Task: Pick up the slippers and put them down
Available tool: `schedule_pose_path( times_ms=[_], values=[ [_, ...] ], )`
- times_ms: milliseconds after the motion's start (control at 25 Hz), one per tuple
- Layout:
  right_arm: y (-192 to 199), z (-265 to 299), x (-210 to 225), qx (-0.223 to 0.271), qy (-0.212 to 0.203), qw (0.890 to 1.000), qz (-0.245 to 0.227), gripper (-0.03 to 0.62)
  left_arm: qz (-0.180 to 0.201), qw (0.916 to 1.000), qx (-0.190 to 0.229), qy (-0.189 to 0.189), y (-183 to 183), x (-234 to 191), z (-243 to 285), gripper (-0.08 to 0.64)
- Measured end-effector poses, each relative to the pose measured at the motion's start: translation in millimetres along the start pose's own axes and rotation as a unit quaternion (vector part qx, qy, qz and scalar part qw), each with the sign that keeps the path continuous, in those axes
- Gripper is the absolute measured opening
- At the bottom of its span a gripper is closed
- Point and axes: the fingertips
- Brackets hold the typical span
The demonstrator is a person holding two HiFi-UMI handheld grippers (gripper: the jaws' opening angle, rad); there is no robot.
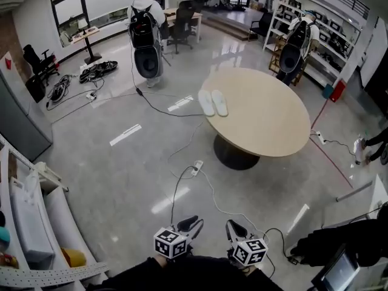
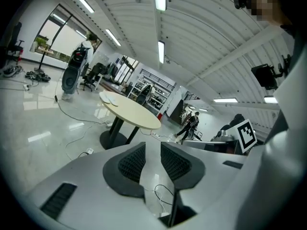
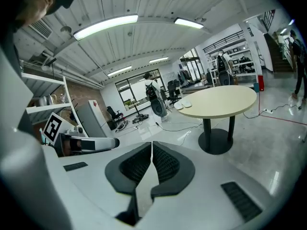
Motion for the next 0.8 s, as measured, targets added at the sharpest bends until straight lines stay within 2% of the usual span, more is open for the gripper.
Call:
schedule_pose_path(
  times_ms=[80,280,480,800],
  values=[
    [-4.6,12.9,-2.1,-0.008,0.003,1.0,-0.002,0.021,-0.013,0.9999,-0.009,-0.001,-4.3,-17.3,3.1,0.104],
    [-6.1,38.7,-0.6,-0.026,0.005,1.0,0.001,0.021,-0.029,0.9993,-0.023,0.003,-10.9,-38.9,14.0,0.107],
    [-17.4,75.5,15.6,-0.032,-0.019,0.999,0.012,0.021,-0.037,0.999,-0.023,-0.009,-28.7,-55.8,39.0,0.107],
    [-100.2,134.4,81.2,0.002,-0.08,0.997,0.003,0.021,-0.019,0.9966,0.019,-0.078,-104.7,-79.4,98.0,0.107]
  ],
)
Point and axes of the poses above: the fingertips, and each gripper's own axes: z forward along the fingers, x to its right, y out of its underside, and after that the axes turned 2 degrees about -y, right-handed
